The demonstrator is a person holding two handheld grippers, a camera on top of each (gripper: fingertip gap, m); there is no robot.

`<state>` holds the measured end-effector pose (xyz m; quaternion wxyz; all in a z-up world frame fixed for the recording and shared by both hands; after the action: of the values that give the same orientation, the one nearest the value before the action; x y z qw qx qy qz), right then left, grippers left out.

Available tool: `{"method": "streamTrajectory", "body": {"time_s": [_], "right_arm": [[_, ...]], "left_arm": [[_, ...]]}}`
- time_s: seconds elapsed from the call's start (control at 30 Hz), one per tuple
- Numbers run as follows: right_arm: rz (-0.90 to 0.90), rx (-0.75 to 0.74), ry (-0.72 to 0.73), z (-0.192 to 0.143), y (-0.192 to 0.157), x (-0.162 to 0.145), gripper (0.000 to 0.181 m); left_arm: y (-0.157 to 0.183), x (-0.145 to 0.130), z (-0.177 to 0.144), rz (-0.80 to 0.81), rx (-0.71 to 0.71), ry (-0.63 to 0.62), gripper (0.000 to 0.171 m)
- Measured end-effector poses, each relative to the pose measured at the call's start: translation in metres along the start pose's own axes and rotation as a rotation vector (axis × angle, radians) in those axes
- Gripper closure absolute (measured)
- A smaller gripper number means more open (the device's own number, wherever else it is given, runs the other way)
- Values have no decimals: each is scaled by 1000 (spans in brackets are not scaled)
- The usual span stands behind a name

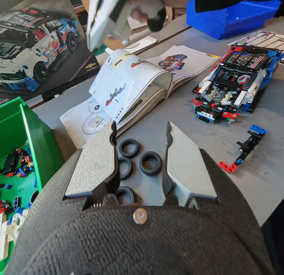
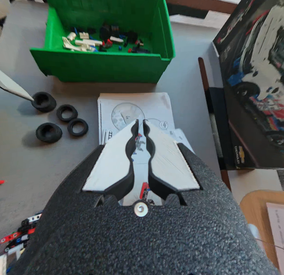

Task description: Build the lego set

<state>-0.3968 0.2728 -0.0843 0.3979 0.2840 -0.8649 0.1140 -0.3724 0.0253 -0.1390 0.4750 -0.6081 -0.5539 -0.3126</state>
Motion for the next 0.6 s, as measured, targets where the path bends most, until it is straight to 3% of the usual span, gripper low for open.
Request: {"method": "streamTrajectory", "body": {"time_s": [0.13,0.23,0.3,0.37,0.5,0.6], "right_arm": [[-74,-66,69,-49,-17,59,168],[-84,-180,76,-97,-27,68,166],[-40,-214,19,-113,-24,40,165],[56,-125,-95,-110,-22,-12,160],[174,-154,-329,-90,-3,-123,162],[264,-84,-353,-64,-2,-154,165]], "left_arm": [[6,-8,-15,-8,1,-28,106],[14,-13,-28,-8,-2,-31,106],[18,-16,-35,-7,-10,-34,106],[20,-18,-42,-5,-7,-37,106],[22,-26,-56,-25,2,-43,106],[21,-33,-60,-50,7,-59,106]]}}
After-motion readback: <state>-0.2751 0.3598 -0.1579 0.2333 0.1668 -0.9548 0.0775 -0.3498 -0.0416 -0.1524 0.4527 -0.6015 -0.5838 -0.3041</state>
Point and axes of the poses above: each gripper's, where its closed fingertips meet, z out along the fingers, x out of its top, y = z × x across the jaws, the point moved 8 cm from there along -z, back along the fingers, and after that the axes turned 10 degrees about x, right-handed, at the moved point
